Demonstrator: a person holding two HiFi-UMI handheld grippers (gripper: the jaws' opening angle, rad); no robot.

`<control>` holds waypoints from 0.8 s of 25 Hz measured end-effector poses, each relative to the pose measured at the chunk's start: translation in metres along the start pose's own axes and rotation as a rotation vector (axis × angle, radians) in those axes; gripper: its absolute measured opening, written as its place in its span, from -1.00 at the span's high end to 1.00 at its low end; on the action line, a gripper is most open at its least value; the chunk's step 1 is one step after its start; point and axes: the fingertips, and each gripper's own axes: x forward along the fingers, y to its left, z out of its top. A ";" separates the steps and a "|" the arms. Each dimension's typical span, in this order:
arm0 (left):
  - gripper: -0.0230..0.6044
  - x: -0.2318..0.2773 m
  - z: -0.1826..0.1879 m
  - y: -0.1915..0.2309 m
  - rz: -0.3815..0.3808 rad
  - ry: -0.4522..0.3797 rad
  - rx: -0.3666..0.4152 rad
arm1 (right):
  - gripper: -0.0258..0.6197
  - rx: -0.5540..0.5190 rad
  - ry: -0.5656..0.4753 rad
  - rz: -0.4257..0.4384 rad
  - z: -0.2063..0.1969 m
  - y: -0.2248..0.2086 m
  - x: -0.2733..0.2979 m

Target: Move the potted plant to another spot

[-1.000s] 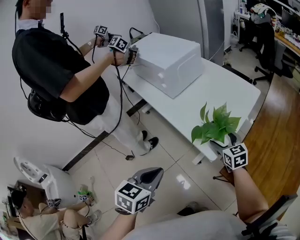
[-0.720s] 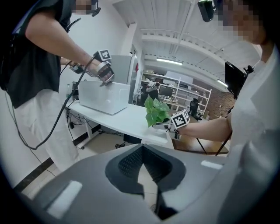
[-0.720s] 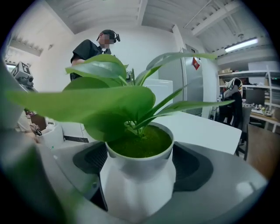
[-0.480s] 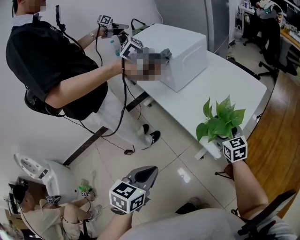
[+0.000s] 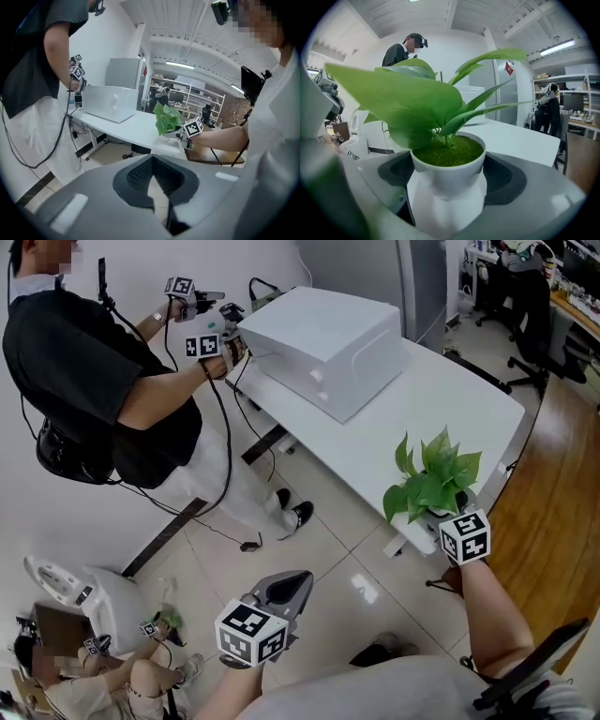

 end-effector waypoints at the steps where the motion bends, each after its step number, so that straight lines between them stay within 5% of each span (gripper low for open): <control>1: 0.94 0.000 0.000 0.000 -0.001 0.000 0.001 | -0.49 0.003 -0.003 0.000 0.001 0.000 -0.001; 11: 0.94 0.009 0.008 -0.003 -0.049 0.002 0.027 | -0.49 0.013 -0.036 -0.028 0.013 -0.003 -0.016; 20: 0.94 0.038 0.028 -0.047 -0.159 -0.007 0.097 | -0.49 0.020 -0.078 -0.089 0.021 -0.026 -0.077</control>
